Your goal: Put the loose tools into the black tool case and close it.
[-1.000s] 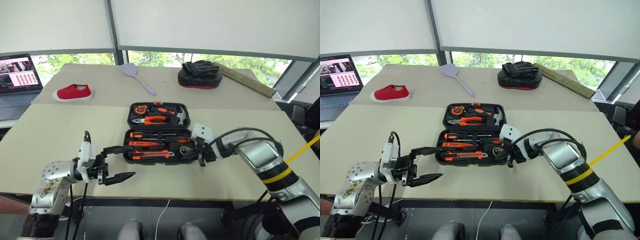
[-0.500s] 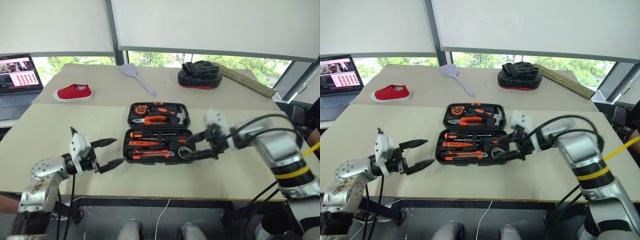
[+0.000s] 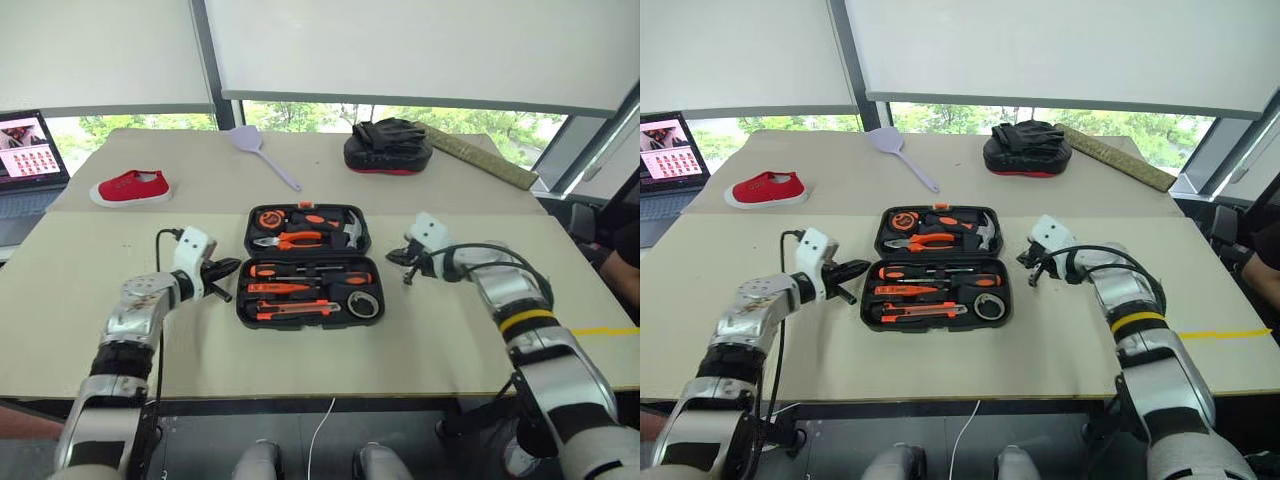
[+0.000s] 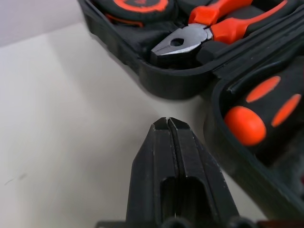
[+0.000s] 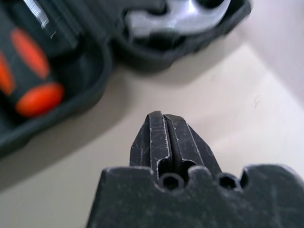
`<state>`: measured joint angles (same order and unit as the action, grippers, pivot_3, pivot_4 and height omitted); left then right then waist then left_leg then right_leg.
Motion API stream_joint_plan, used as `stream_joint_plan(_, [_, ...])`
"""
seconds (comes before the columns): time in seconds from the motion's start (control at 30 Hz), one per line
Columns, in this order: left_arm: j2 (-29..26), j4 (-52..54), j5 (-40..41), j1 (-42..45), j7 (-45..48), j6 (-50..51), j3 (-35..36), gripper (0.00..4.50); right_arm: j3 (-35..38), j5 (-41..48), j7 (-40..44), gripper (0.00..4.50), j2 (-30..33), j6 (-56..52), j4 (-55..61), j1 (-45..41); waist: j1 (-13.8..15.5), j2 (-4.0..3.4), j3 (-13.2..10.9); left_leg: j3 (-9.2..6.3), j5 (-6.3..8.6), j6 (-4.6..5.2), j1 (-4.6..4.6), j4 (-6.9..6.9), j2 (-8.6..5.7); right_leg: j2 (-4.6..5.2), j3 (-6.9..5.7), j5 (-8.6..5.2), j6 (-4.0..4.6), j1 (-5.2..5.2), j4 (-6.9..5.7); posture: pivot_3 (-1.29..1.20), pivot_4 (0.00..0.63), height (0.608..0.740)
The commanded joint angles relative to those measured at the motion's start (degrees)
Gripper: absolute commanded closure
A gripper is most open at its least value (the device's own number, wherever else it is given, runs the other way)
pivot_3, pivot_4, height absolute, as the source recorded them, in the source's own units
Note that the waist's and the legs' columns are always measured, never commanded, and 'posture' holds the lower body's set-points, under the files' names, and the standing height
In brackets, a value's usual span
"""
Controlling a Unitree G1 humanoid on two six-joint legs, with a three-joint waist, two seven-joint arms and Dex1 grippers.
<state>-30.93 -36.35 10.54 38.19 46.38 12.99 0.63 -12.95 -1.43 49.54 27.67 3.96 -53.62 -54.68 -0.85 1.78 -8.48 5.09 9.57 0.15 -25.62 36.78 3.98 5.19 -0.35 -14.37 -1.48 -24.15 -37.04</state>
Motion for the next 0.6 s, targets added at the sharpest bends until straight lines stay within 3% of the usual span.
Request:
stream_joint_plan(0.03, [1.33, -3.64, -1.21, 2.94, 3.78, -4.35, -1.51, 4.50, 0.94, -0.50, 2.44, 4.48, -1.98, 4.32, -4.91, -2.58, 0.10, 0.00, 0.00, 0.00, 0.00, 0.00, 0.01, 0.00, 0.00, 0.00, 0.00, 0.00, 0.00, 0.01, -0.01, 0.00, 0.150, 0.740])
stream_joint_plan(0.23, [2.89, -4.44, -0.21, 3.13, 14.46, -8.07, -2.43, 4.50, 1.05, 0.19, 10.77, 4.48, -1.61, 0.16, -1.25, -0.43, 0.40, -0.01, -0.01, 0.03, 0.01, 0.00, -0.04, 0.03, -0.04, 0.08, -0.03, 0.01, -0.04, 0.03, 0.02, 0.00, 0.150, 0.740])
stream_joint_plan(0.6, [-2.22, 14.37, 1.32, -8.21, 16.48, 1.76, -0.79, 4.50, 3.67, 6.95, 17.99, 4.48, 8.33, -22.48, 40.25, 21.09, 0.52, -0.02, -0.01, -0.02, 0.11, 0.02, -0.12, 0.02, -0.01, 0.08, -0.04, -0.02, -0.07, -0.03, 0.01, 0.00, 0.150, 0.740])
